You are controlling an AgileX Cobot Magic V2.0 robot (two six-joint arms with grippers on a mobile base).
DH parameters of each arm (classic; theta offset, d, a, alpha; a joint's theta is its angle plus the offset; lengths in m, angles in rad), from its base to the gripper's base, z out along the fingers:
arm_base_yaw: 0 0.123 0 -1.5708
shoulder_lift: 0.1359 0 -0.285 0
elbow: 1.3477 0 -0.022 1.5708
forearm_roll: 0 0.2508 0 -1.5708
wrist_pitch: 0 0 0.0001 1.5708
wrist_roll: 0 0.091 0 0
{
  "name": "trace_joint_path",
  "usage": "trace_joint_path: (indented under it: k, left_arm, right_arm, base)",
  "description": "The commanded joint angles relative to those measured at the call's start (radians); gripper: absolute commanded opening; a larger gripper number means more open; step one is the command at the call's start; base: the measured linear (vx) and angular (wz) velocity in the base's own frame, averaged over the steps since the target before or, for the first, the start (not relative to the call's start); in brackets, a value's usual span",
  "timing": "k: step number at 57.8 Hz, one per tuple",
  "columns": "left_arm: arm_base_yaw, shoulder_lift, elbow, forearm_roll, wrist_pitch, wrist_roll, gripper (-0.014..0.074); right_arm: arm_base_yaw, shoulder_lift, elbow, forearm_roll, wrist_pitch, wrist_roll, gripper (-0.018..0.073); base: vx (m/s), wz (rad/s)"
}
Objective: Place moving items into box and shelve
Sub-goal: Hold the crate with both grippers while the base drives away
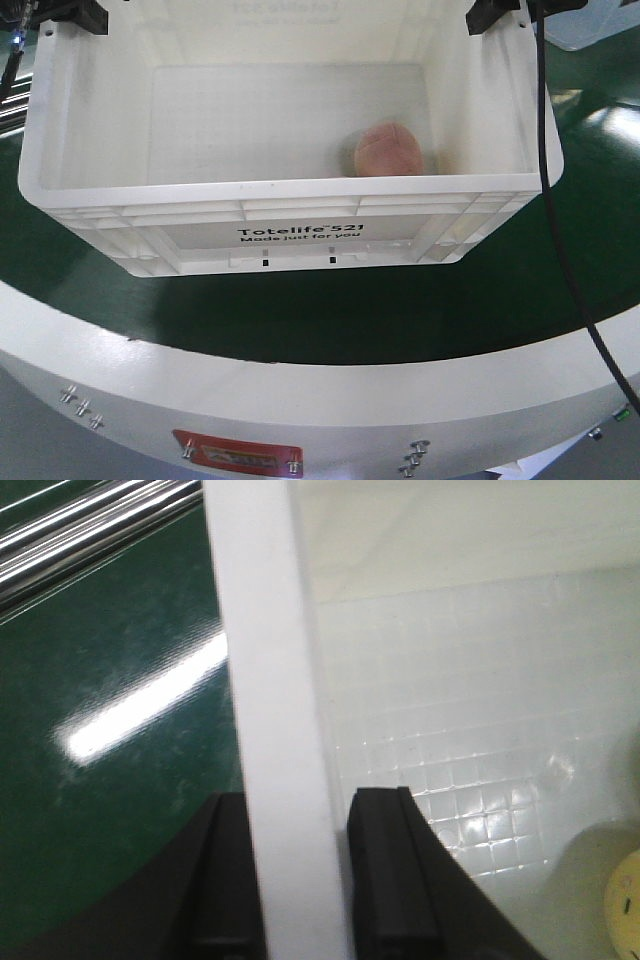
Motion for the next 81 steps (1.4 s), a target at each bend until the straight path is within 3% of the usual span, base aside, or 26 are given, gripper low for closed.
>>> trace_joint_path:
  k: [1,81]
  left_arm:
    - [-0.012,-0.056,-0.035,-0.018,-0.14,0.013,0.0]
    - [-0.012,-0.056,-0.035,-0.018,-0.14,0.013,0.0]
  right_arm:
    - [-0.001,-0.07,-0.042,0.033,-0.066,-0.017,-0.0005]
    - [-0.001,-0.07,-0.042,0.033,-0.064,-0.017,-0.0005]
  base:
    - [-0.03,0.21]
    - [-0.07,0.33]
